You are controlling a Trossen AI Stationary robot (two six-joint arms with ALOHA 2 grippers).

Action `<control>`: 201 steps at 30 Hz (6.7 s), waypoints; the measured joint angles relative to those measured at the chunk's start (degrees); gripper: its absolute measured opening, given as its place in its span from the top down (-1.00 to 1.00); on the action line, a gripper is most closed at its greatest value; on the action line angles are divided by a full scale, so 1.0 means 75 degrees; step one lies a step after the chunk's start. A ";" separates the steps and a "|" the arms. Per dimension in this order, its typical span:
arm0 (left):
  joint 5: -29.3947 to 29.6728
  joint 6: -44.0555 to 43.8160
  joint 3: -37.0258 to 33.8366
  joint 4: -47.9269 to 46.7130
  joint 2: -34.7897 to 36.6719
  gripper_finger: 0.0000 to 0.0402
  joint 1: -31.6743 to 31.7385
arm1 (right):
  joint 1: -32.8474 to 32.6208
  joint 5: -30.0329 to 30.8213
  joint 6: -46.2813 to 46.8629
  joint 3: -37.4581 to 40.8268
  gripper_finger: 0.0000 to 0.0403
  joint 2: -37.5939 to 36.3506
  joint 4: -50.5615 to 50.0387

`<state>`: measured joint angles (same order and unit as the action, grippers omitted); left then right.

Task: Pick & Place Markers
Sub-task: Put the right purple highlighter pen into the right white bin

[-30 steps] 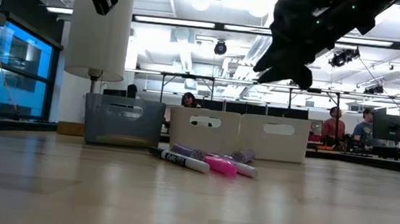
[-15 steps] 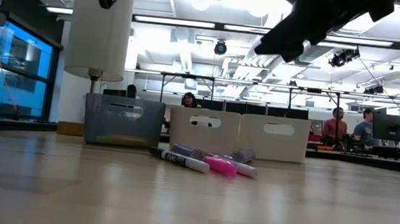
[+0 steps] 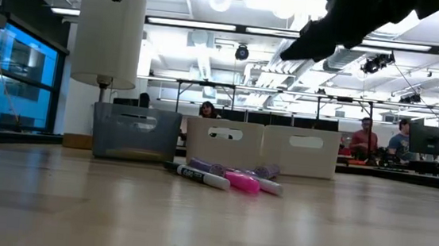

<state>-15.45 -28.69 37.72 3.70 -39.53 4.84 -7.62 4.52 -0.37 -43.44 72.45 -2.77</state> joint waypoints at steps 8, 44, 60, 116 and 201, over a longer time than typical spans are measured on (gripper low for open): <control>-0.0177 0.0138 0.0005 -0.0106 0.0551 0.18 0.0000 | 0.0076 0.0458 0.1408 -0.0722 -0.05 0.1107 -0.0363; -0.1851 0.0816 0.0005 -0.0767 0.1413 0.18 0.0000 | 0.0429 -0.0392 1.1327 -0.4647 0.16 0.4650 -0.4926; -0.1937 0.0804 0.0002 -0.0961 0.1410 0.18 0.0002 | 0.0675 -0.0854 1.2821 -0.3465 0.10 0.4650 -0.4098; -0.2042 0.0799 -0.0001 -0.1372 0.1413 0.18 0.0000 | 0.0300 0.0012 1.2540 -0.4468 0.10 0.5140 -0.5332; -0.1403 0.0530 -0.0001 -0.1432 0.0961 0.18 0.0003 | -0.2207 0.1052 1.2987 -0.5190 0.69 0.5291 -0.6673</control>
<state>-25.98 -24.71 37.71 -7.04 -32.32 4.86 -24.17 12.41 97.04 -82.37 112.14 -52.82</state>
